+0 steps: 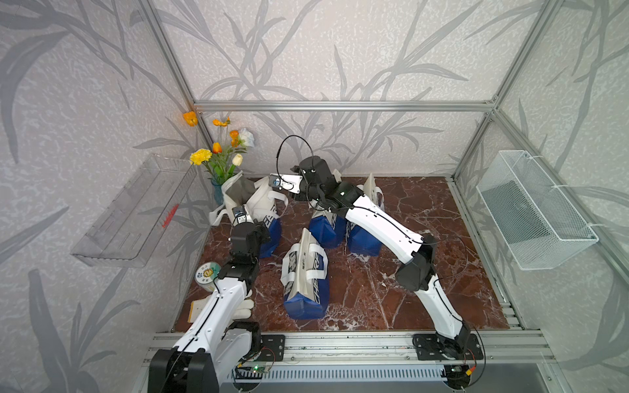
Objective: Open the takeout bag
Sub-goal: Place the takeout bag at the center of the board.
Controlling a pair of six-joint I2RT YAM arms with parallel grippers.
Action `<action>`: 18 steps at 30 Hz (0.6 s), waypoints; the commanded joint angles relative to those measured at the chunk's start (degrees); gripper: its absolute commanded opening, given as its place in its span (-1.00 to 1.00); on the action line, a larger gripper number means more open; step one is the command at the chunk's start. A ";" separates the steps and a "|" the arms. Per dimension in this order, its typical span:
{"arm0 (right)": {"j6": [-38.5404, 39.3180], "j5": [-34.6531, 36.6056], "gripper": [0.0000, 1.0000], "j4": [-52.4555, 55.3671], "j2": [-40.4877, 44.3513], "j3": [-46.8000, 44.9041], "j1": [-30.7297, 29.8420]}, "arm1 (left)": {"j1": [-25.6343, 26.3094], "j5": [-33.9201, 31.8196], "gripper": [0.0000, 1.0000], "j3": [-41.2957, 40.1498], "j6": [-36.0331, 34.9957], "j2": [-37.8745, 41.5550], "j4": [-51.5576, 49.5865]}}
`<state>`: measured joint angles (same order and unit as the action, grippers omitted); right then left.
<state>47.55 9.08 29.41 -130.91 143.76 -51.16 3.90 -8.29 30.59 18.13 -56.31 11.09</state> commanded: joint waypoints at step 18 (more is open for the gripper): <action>-22.35 1.86 0.36 -30.07 46.31 -65.85 2.36 | -0.27 4.07 -0.34 9.41 4.57 -19.36 18.12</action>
<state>29.23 10.11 4.21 -89.93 80.34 -49.78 3.88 -5.50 37.95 22.22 -74.22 26.15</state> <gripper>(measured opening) 0.676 0.273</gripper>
